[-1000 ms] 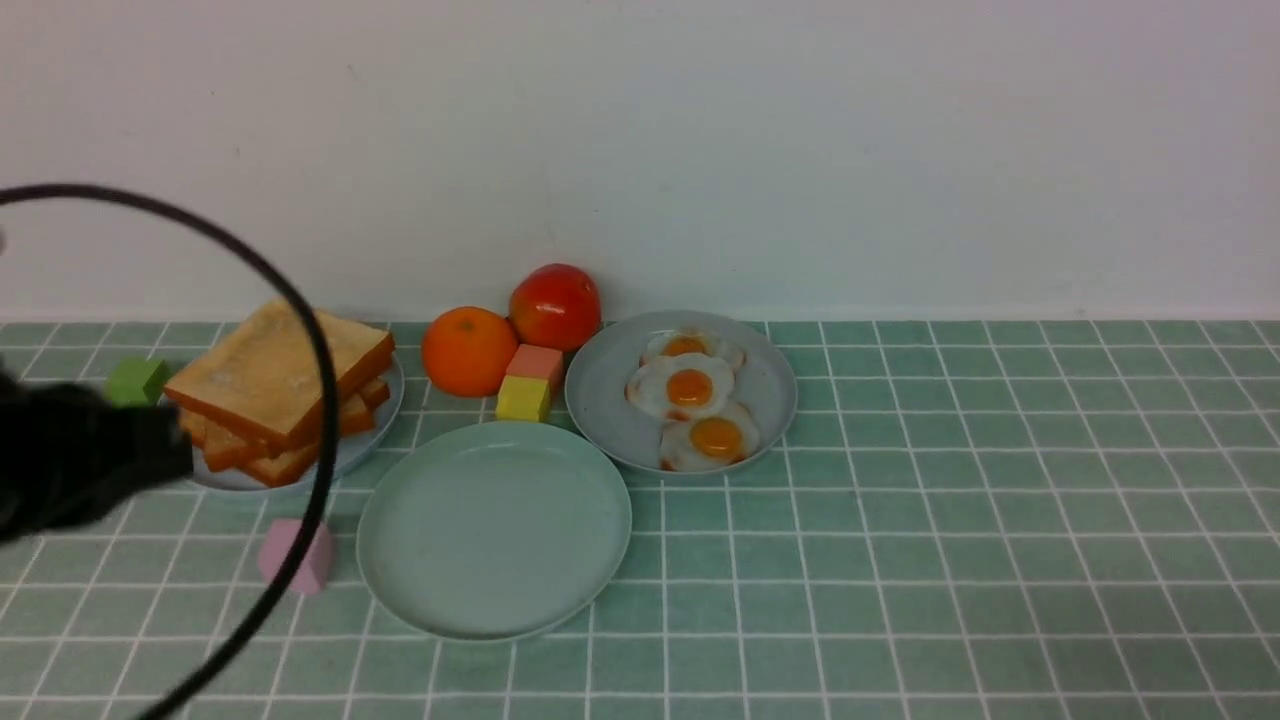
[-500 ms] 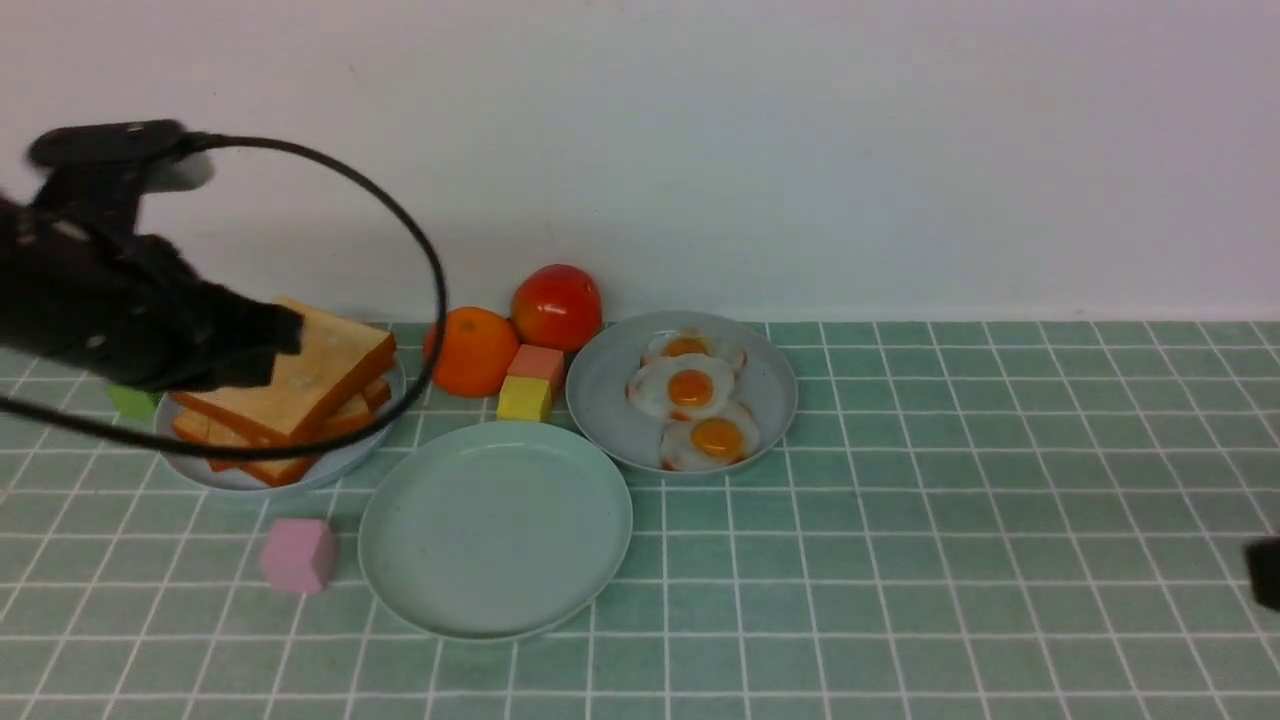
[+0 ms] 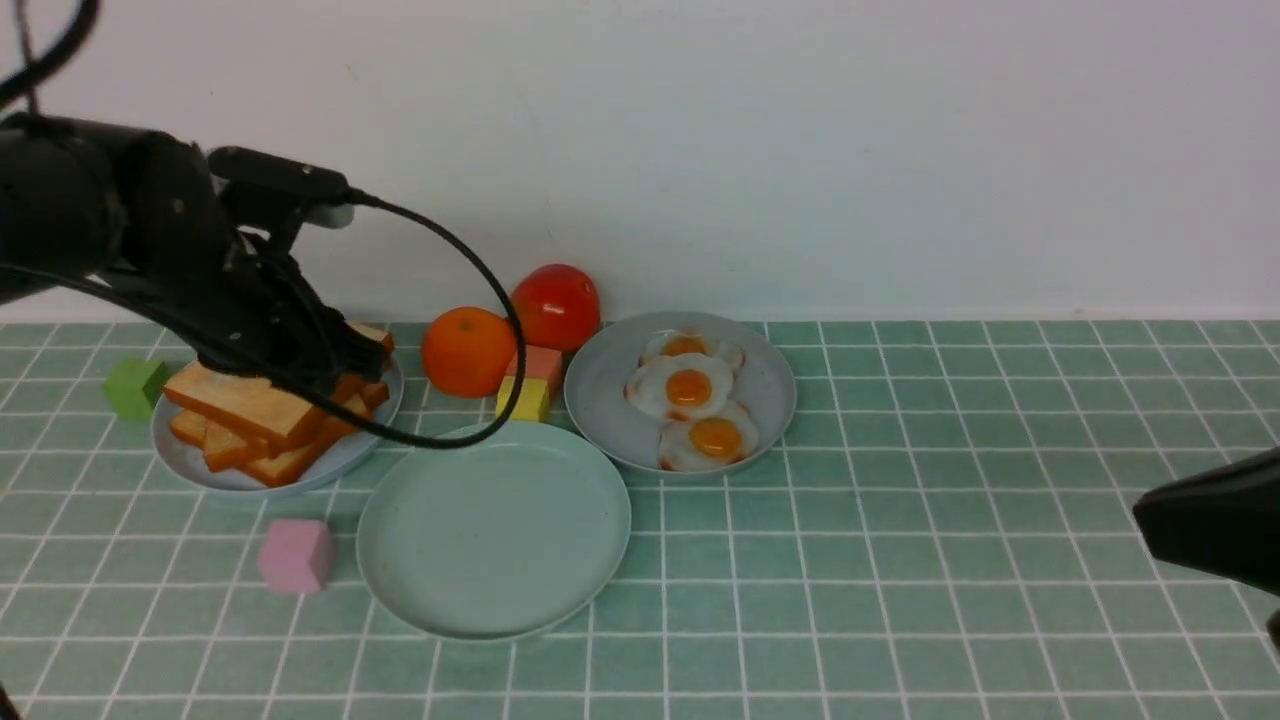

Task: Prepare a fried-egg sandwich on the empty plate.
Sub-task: Use the left arm to grab a slice of bread

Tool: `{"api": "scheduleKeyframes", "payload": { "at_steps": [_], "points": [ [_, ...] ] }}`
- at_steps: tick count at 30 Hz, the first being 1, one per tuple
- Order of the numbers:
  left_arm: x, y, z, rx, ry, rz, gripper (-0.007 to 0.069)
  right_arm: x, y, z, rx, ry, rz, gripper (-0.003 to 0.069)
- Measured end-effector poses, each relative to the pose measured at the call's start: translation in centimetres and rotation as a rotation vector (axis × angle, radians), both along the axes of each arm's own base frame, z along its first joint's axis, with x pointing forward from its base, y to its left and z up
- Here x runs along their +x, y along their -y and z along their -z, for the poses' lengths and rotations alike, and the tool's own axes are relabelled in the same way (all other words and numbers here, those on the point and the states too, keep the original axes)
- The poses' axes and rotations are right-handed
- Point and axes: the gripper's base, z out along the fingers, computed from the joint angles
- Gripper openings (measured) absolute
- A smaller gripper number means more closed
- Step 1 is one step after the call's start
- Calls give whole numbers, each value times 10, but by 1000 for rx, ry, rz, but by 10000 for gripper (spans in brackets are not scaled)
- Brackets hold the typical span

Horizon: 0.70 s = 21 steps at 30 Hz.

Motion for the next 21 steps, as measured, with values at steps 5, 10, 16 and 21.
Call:
{"api": "scheduleKeyframes", "payload": {
  "at_steps": [5, 10, 16, 21],
  "points": [
    [14, -2, 19, 85, 36, 52, 493, 0, 0, -1, 3, 3, -3, -8],
    [21, -2, 40, 124, 14, 79, 531, 0, 0, -1, 6, 3, -3, -5],
    [25, -2, 51, 133, -4, 86, 510, 0, -1, -2, 8, 4, -4, 0],
    [26, -1, 51, 125, -1, 74, 349, 0, -1, -2, 8, 4, -4, 2]
  ]
}}
